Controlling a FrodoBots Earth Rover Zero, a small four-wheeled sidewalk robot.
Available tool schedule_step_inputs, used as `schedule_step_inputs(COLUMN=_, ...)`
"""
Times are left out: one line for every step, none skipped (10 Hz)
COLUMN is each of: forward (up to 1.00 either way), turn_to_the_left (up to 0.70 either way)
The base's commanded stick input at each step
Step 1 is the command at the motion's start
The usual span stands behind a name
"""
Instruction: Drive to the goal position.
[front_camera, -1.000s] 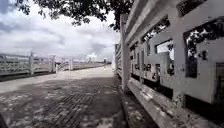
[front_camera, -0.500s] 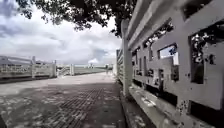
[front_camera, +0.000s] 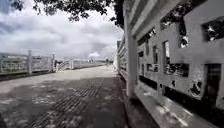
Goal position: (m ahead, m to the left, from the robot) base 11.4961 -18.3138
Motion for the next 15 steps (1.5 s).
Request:
schedule_step_inputs(forward=0.45, turn_to_the_left=0.0)
schedule_step_inputs(forward=0.45, turn_to_the_left=0.0)
schedule_step_inputs(forward=0.45, turn_to_the_left=0.0)
schedule_step_inputs(forward=0.45, turn_to_the_left=0.0)
schedule_step_inputs(forward=0.45, turn_to_the_left=0.0)
schedule_step_inputs(forward=0.45, turn_to_the_left=0.0)
schedule_step_inputs(forward=0.45, turn_to_the_left=0.0)
schedule_step_inputs(forward=0.45, turn_to_the_left=0.0)
schedule_step_inputs(forward=0.45, turn_to_the_left=0.0)
schedule_step_inputs(forward=0.43, turn_to_the_left=0.0)
schedule_step_inputs(forward=0.34, turn_to_the_left=0.0)
schedule_step_inputs(forward=0.25, turn_to_the_left=0.0)
schedule_step_inputs(forward=0.16, turn_to_the_left=0.0)
schedule_step_inputs(forward=0.07, turn_to_the_left=0.0)
schedule_step_inputs(forward=0.0, turn_to_the_left=0.0)
